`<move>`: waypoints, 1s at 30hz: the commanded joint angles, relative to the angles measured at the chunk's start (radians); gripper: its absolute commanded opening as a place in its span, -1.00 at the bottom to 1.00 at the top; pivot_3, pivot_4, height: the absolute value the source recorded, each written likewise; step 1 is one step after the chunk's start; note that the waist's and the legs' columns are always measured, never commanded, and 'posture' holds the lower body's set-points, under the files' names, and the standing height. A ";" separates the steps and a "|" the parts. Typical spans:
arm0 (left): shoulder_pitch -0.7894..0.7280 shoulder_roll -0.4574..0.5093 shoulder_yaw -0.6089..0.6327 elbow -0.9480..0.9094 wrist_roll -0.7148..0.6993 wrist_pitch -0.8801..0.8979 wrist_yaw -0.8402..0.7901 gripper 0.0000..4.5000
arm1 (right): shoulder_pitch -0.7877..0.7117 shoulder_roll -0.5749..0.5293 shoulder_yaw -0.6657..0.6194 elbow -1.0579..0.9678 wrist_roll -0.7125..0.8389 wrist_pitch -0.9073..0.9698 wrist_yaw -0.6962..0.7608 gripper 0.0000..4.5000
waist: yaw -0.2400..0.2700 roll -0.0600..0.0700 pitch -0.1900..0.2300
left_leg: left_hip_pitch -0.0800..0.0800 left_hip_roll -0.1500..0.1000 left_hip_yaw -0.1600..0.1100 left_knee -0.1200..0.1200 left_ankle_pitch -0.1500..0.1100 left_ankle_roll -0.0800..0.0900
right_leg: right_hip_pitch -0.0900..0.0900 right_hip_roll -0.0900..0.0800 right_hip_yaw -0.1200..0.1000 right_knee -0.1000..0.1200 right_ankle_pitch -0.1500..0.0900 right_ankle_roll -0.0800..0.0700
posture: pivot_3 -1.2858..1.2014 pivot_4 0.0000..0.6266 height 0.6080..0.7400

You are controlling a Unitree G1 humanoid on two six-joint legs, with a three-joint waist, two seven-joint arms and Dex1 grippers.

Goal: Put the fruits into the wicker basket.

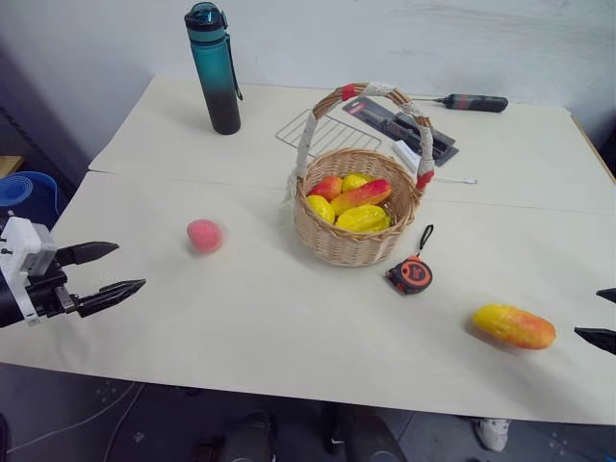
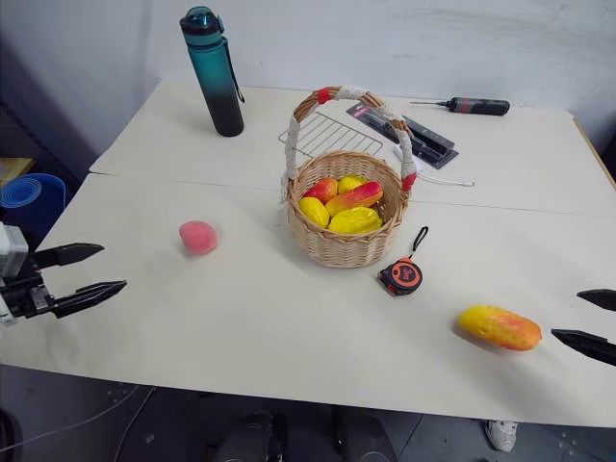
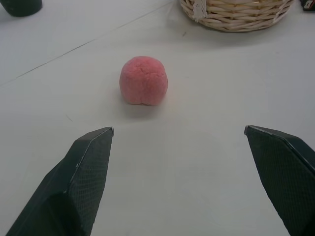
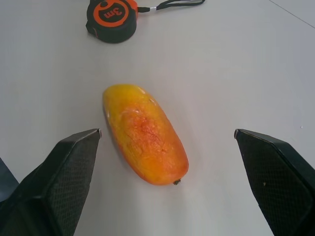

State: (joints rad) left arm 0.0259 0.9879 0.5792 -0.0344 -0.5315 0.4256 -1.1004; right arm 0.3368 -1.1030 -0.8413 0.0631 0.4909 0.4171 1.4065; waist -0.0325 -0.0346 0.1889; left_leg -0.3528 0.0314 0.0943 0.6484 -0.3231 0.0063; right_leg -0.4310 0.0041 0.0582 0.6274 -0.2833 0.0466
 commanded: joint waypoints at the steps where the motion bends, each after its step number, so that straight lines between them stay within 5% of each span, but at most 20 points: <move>1: -0.015 0.012 0.007 -0.007 -0.007 -0.011 -0.009 1.00 | 0.006 0.006 -0.057 -0.042 0.011 0.018 -0.017 0.99 | 0.000 0.000 0.000 | 0.000 0.000 0.000 0.000 0.000 0.000 | 0.000 0.000 0.000 0.000 0.000 0.000 | 0.03 -0.52 1.00; 19: -0.041 0.006 -0.017 -0.002 0.020 -0.017 0.006 1.00 | 0.012 0.001 -0.058 -0.109 0.011 0.088 -0.065 0.99 | -0.001 0.000 0.000 | 0.000 0.000 0.000 0.001 0.000 0.000 | 0.001 0.000 0.000 0.001 0.000 0.000 | 0.03 -0.52 1.00; 21: -0.042 0.006 -0.017 -0.005 0.019 -0.016 0.006 1.00 | 0.006 0.002 -0.059 -0.116 0.012 0.084 -0.064 0.99 | 0.008 -0.003 -0.002 | 0.003 0.010 0.023 0.002 -0.001 -0.003 | -0.010 0.004 0.008 0.004 0.001 0.000 | 0.03 -0.52 1.00; 23: -0.042 0.006 -0.017 -0.009 0.016 -0.013 0.007 1.00 | 0.006 0.005 -0.060 -0.130 0.008 0.077 -0.060 0.99 | 0.004 -0.005 -0.003 | 0.004 0.034 0.081 0.004 -0.001 -0.015 | -0.025 0.005 0.017 0.010 -0.004 -0.013 | 0.03 -0.52 1.00; 25: -0.042 0.006 -0.017 -0.013 0.015 -0.011 0.008 1.00 | 0.004 0.005 -0.060 -0.134 0.005 0.079 -0.060 0.99 | -0.013 -0.005 -0.003 | 0.002 0.032 0.079 0.003 0.000 -0.015 | -0.027 0.004 0.019 0.010 -0.006 -0.017 | 0.03 -0.52 1.00; 27: -0.044 0.004 -0.016 -0.015 0.011 -0.008 0.008 1.00 | 0.001 0.003 -0.060 -0.134 0.006 0.083 -0.063 0.99 | -0.029 -0.005 -0.003 | 0.003 0.033 0.079 0.003 0.000 -0.015 | -0.024 0.005 0.017 0.010 0.002 -0.001 | 0.03 -0.52 1.00; 30: -0.046 0.004 -0.015 -0.019 0.004 0.000 0.010 1.00 | -0.017 -0.004 -0.052 -0.152 0.014 0.090 -0.069 0.99 | -0.043 -0.005 -0.003 | 0.004 0.033 0.079 0.004 0.000 -0.014 | -0.023 0.005 0.017 0.010 0.003 0.000 | 0.03 -0.52 1.00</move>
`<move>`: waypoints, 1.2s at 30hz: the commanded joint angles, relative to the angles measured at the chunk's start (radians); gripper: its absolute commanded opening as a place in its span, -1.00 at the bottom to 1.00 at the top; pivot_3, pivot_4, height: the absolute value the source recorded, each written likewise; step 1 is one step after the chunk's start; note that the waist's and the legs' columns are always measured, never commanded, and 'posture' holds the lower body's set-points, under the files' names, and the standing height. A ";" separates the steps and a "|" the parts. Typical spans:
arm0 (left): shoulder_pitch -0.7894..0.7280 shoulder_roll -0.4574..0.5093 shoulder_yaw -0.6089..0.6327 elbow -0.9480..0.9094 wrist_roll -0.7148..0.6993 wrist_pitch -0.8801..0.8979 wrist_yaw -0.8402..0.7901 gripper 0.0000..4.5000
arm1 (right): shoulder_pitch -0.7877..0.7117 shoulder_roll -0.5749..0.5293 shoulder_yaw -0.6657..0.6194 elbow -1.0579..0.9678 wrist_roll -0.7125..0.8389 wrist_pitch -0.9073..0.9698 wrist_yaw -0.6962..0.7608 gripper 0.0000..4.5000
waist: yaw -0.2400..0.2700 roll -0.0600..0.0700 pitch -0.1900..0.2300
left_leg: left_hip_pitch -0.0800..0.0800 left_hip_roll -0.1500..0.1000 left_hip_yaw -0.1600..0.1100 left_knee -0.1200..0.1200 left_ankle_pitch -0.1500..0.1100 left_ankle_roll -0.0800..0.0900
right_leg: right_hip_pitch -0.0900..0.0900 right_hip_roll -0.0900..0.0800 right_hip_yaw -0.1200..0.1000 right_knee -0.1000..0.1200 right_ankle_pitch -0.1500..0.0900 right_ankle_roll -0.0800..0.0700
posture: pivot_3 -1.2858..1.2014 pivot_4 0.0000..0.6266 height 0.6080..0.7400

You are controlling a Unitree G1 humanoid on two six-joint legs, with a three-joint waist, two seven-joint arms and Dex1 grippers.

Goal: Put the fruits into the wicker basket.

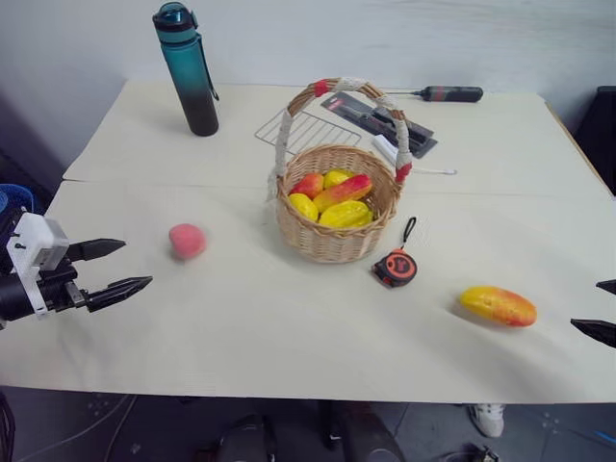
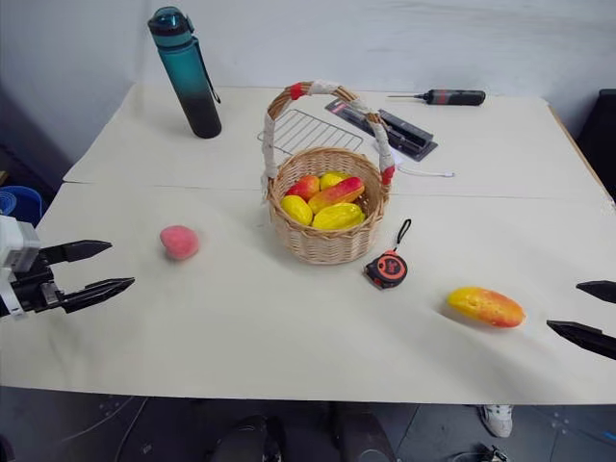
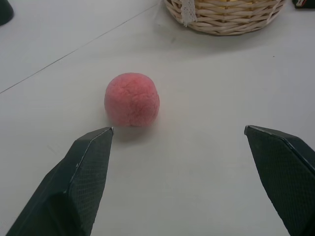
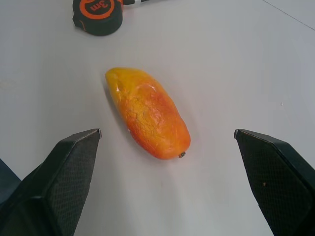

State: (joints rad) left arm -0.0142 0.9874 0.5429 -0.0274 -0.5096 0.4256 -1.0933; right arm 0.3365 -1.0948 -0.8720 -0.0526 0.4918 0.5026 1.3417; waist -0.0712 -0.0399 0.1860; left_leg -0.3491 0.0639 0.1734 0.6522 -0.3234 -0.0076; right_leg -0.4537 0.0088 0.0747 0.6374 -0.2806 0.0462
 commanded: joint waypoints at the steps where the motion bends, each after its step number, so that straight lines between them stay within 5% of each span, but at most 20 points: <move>1: -0.004 0.006 0.021 -0.036 -0.024 0.009 0.000 1.00 | -0.030 -0.016 -0.013 -0.054 0.020 0.011 -0.011 0.99 | -0.007 0.000 0.000 | 0.001 0.000 0.000 0.000 0.000 0.001 | 0.001 0.000 0.000 0.000 0.000 0.000 | 0.03 -0.52 1.00; 6: -0.033 0.034 0.003 -0.211 -0.183 0.146 -0.055 1.00 | -0.151 -0.047 0.085 -0.221 0.132 0.116 -0.047 0.99 | -0.023 -0.002 0.001 | 0.011 0.000 -0.001 -0.001 -0.002 0.004 | 0.010 0.000 0.000 0.000 0.000 0.000 | 0.03 -0.52 1.00; 11: -0.101 0.061 -0.089 -0.418 -0.306 0.239 -0.071 1.00 | -0.346 -0.034 0.339 -0.358 0.149 0.114 -0.149 0.99 | -0.027 -0.002 0.001 | 0.011 0.000 -0.002 -0.001 0.000 0.003 | 0.011 0.000 -0.001 0.000 0.000 0.000 | 0.03 -0.52 1.00; 16: -0.256 0.044 -0.245 -0.512 -0.359 0.268 -0.044 1.00 | -0.575 0.055 0.698 -0.343 -0.002 0.052 -0.253 0.99 | -0.028 -0.002 0.002 | 0.010 0.000 -0.002 -0.002 0.004 -0.003 | 0.010 0.000 -0.001 0.001 0.000 -0.001 | 0.03 -0.52 1.00; 22: -0.389 0.006 -0.357 -0.498 -0.344 0.266 -0.023 1.00 | -0.771 0.145 0.969 -0.187 -0.217 -0.021 -0.296 0.99 | -0.031 -0.001 0.002 | 0.010 0.000 -0.002 0.000 0.004 -0.003 | 0.009 0.001 0.000 0.003 0.000 0.000 | 0.03 -0.52 1.00; 36: -0.448 -0.019 -0.411 -0.474 -0.295 0.237 -0.014 1.00 | -0.939 0.310 1.136 0.119 -0.398 -0.043 -0.308 0.99 | -0.041 -0.002 0.002 | 0.010 0.000 -0.002 0.007 0.004 -0.003 | 0.009 0.001 0.000 0.012 -0.002 0.000 | 0.03 -0.52 1.00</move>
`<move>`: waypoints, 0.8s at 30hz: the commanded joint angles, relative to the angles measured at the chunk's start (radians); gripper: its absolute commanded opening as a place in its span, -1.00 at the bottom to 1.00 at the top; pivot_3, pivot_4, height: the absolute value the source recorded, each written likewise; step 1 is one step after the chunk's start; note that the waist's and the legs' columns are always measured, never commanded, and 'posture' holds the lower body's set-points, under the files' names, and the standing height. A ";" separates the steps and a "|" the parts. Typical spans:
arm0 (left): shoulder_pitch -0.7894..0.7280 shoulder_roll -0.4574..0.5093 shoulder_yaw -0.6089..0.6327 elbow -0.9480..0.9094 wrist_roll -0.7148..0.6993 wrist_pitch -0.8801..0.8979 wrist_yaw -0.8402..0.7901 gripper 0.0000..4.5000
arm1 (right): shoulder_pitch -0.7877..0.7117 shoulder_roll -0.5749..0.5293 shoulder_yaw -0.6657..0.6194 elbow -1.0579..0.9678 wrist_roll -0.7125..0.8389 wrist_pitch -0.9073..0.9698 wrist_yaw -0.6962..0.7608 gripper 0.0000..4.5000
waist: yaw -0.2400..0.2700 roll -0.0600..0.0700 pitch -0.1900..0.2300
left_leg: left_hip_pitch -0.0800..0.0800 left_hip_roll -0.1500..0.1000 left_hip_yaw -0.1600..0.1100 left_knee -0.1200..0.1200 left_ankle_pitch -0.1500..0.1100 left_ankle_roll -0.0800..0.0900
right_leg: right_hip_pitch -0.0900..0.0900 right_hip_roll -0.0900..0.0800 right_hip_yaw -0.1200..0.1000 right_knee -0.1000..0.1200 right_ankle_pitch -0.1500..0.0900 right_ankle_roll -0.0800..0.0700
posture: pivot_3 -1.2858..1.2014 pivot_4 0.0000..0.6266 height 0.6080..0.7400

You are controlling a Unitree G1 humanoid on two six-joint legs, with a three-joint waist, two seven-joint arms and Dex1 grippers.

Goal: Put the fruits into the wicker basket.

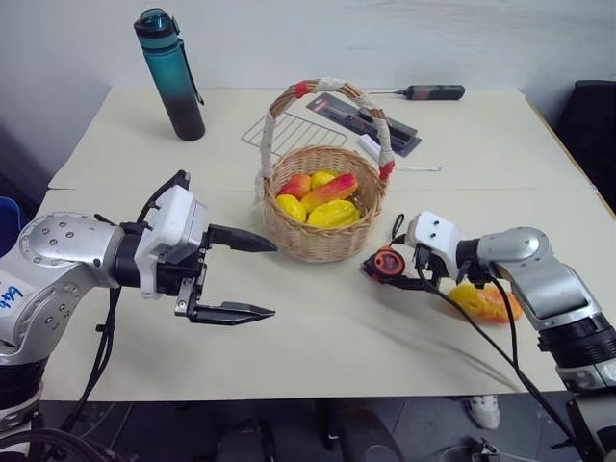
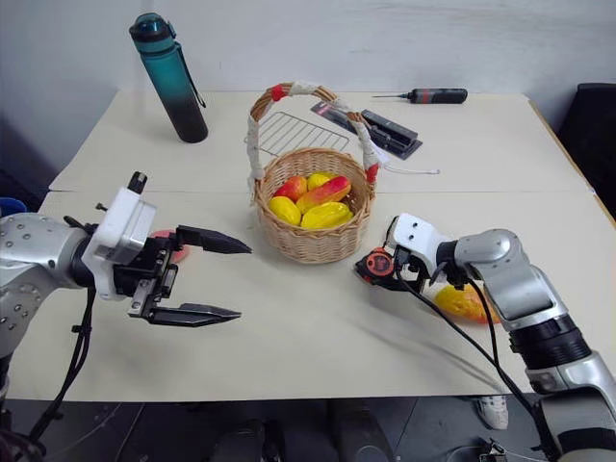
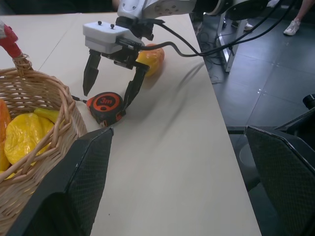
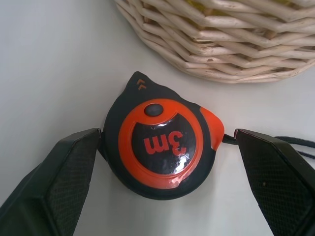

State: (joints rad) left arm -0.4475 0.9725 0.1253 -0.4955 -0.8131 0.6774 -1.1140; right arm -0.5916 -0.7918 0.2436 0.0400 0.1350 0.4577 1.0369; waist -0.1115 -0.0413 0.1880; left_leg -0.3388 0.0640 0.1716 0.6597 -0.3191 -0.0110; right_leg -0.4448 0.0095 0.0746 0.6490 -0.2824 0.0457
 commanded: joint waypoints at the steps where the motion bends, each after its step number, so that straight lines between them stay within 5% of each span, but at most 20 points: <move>1: -0.017 -0.006 0.006 -0.007 0.010 -0.015 0.009 1.00 | -0.012 0.010 0.027 0.033 -0.043 0.002 0.006 0.99 | 0.000 0.000 0.000 | 0.000 0.000 0.000 0.002 0.000 0.000 | 0.000 0.000 0.000 0.002 0.000 0.000 | 0.03 -0.52 1.00; 5: -0.028 -0.007 0.006 -0.009 0.007 -0.010 0.017 1.00 | -0.013 0.038 0.026 0.051 -0.032 0.032 0.009 0.92 | 0.001 -0.001 0.000 | 0.000 0.000 0.000 0.004 0.001 0.000 | 0.000 0.000 0.001 0.004 0.000 0.000 | 0.03 -0.52 1.00; 13: -0.053 -0.015 -0.007 -0.010 0.008 -0.005 0.032 1.00 | -0.009 0.056 0.016 0.051 -0.021 0.067 0.030 -0.01 | 0.000 -0.005 -0.003 | 0.002 0.000 -0.001 0.004 0.001 0.000 | 0.002 0.000 0.001 0.004 0.000 0.000 | 0.03 -0.52 1.00; 18: -0.075 -0.023 -0.022 0.007 0.016 -0.011 0.031 1.00 | -0.005 0.053 0.014 0.038 -0.027 0.056 0.027 -0.01 | 0.000 -0.005 -0.003 | 0.002 0.000 -0.001 0.004 0.001 0.000 | 0.002 0.000 0.001 0.004 0.000 -0.001 | 0.03 -0.52 1.00; 24: -0.087 -0.033 -0.030 0.020 0.030 -0.016 0.027 1.00 | 0.006 0.039 -0.029 -0.039 0.014 0.107 0.029 0.67 | 0.001 -0.005 -0.003 | 0.001 0.000 -0.001 0.003 0.001 0.000 | 0.001 0.000 0.000 0.004 0.000 -0.001 | 0.03 -0.52 1.00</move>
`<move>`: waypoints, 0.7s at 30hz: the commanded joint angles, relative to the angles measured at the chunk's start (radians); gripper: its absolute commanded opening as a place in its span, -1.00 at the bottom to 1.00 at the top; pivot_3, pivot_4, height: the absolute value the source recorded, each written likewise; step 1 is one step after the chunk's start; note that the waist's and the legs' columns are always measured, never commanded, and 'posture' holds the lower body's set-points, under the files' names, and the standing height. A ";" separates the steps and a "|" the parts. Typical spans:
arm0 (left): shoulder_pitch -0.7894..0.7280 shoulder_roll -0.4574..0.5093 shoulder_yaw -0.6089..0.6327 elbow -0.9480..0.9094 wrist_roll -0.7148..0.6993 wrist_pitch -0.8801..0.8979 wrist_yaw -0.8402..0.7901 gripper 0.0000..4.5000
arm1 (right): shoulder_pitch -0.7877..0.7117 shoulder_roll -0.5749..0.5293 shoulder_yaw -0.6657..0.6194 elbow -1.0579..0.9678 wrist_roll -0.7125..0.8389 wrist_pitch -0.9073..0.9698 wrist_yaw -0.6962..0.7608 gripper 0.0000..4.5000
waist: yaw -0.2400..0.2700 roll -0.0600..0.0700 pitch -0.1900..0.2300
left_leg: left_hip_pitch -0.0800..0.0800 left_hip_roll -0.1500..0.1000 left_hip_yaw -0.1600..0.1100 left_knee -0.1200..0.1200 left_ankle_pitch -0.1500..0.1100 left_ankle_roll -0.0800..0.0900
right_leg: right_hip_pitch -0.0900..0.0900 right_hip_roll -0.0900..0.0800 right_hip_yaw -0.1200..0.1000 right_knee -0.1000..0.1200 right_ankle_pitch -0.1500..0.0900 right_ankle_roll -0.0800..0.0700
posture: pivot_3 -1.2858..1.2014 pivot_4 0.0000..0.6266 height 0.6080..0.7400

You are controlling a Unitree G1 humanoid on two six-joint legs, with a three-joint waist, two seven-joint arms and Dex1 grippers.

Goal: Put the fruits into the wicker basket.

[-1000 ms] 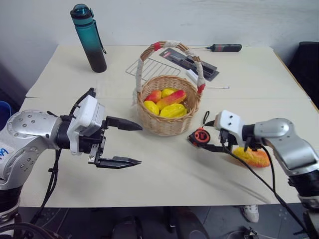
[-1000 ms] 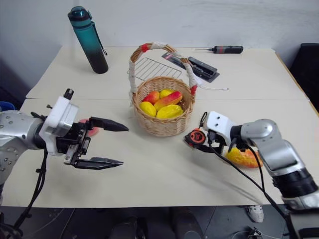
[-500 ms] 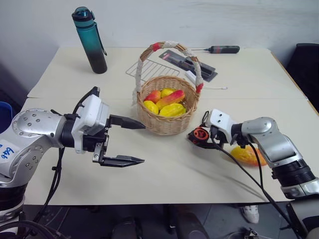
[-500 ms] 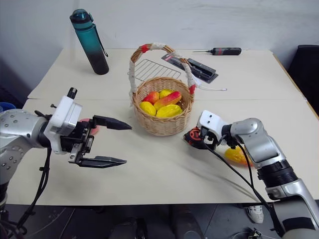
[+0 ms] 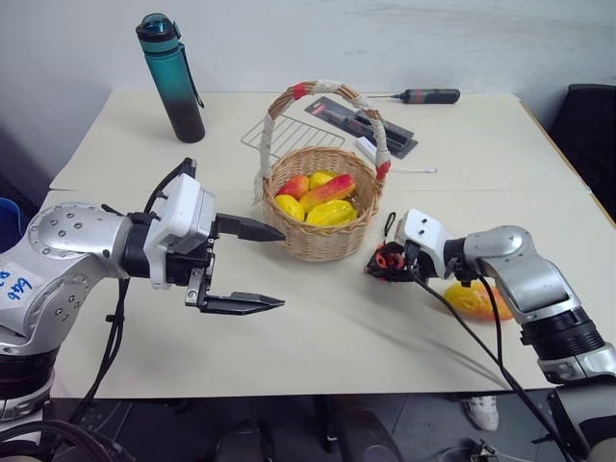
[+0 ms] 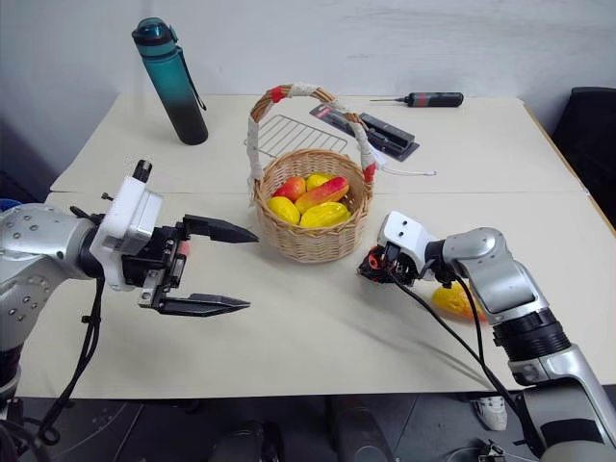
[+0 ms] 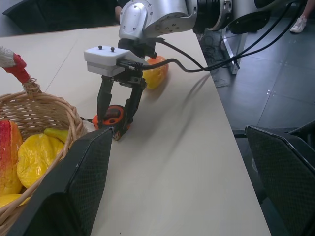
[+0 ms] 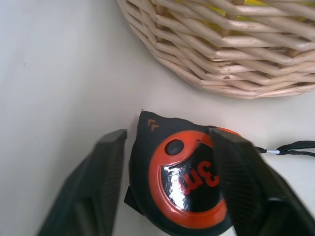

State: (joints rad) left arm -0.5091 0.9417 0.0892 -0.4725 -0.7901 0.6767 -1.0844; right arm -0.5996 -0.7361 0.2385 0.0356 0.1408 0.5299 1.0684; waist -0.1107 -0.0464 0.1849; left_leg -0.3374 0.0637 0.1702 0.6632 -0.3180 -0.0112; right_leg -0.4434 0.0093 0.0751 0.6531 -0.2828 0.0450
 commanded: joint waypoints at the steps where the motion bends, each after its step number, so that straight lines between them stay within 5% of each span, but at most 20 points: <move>1: -0.026 -0.004 0.006 -0.002 0.008 -0.016 -0.003 1.00 | 0.014 -0.019 -0.029 -0.042 0.012 0.046 -0.005 0.82 | 0.000 0.000 0.000 | 0.000 0.000 0.000 0.000 0.000 0.000 | 0.000 0.000 0.000 0.000 0.000 0.000 | 0.03 -0.52 1.00; 3: -0.028 -0.010 0.008 0.000 0.007 -0.015 0.000 1.00 | 0.012 -0.027 -0.044 -0.062 0.021 0.083 -0.009 0.99 | 0.000 0.000 0.000 | 0.000 0.000 0.000 0.000 0.000 0.000 | 0.000 0.000 0.000 0.000 0.000 0.000 | 0.03 -0.52 1.00; 12: -0.033 -0.027 0.006 0.004 0.020 -0.018 0.001 1.00 | -0.033 0.014 -0.022 0.046 -0.019 0.121 -0.093 0.99 | 0.000 0.000 0.000 | -0.001 0.000 -0.001 0.000 0.000 0.000 | -0.001 0.000 0.000 0.000 0.000 0.000 | 0.03 -0.52 1.00; 21: -0.012 -0.018 0.028 -0.012 0.013 -0.012 0.011 1.00 | -0.038 -0.033 -0.087 -0.070 0.018 0.161 -0.104 0.99 | -0.001 0.001 0.001 | -0.003 0.000 -0.001 -0.001 0.000 0.000 | -0.002 0.000 0.000 -0.001 0.000 0.000 | 0.03 -0.52 1.00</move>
State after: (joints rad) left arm -0.5211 0.9153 0.0915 -0.4598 -0.7769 0.6750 -1.0786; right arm -0.6387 -0.7459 0.1859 0.0068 0.1583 0.7031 0.9688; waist -0.1117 -0.0458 0.1861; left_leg -0.3403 0.0637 0.1693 0.6619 -0.3183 -0.0113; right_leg -0.4459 0.0092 0.0748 0.6525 -0.2830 0.0451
